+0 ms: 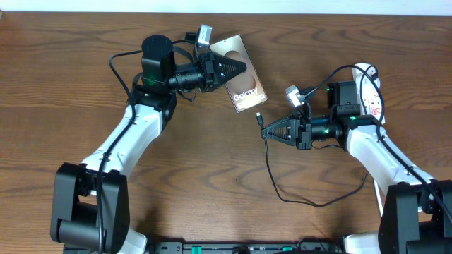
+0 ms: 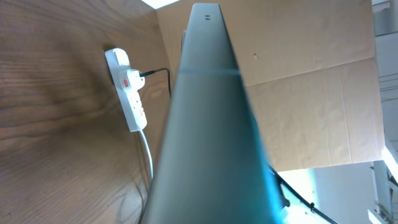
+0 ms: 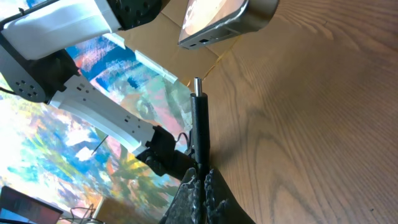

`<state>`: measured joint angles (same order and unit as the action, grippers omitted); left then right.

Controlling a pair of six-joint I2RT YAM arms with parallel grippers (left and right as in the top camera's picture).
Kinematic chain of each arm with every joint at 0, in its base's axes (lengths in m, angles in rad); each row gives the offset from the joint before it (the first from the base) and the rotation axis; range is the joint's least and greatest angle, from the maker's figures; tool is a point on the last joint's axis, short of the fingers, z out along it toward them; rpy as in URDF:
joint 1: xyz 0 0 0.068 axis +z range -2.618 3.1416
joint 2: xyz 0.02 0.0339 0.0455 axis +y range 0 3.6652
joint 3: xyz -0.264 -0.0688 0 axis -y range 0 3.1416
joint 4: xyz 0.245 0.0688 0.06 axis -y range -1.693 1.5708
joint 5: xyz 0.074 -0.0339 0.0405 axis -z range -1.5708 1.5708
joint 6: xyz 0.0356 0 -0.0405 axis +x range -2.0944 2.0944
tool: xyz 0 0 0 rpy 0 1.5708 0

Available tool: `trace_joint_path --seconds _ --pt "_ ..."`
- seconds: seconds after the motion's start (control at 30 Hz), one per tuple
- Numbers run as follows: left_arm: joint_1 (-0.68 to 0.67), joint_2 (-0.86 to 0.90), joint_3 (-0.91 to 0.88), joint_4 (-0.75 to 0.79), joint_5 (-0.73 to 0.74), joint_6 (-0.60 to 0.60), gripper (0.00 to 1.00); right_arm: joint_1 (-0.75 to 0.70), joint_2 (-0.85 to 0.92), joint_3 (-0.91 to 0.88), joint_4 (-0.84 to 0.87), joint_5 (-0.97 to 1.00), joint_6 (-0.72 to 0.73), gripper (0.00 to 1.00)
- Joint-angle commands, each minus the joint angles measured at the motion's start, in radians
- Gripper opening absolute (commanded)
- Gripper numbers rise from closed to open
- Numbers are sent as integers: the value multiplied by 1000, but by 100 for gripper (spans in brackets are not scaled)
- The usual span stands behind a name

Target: Plug charger to phone and switch on socket

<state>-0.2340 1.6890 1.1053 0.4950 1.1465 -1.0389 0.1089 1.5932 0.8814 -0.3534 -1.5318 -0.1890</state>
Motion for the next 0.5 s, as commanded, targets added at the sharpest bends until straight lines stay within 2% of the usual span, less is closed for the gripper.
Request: trace_joint_path --seconds 0.0,0.13,0.47 --pt "-2 -19 18 12 25 34 7 4 -8 0 3 -30 -14 1" --pt "-19 -19 18 12 24 81 7 4 -8 0 6 -30 -14 1" --pt "-41 -19 18 12 28 76 8 4 -8 0 6 -30 -14 1"
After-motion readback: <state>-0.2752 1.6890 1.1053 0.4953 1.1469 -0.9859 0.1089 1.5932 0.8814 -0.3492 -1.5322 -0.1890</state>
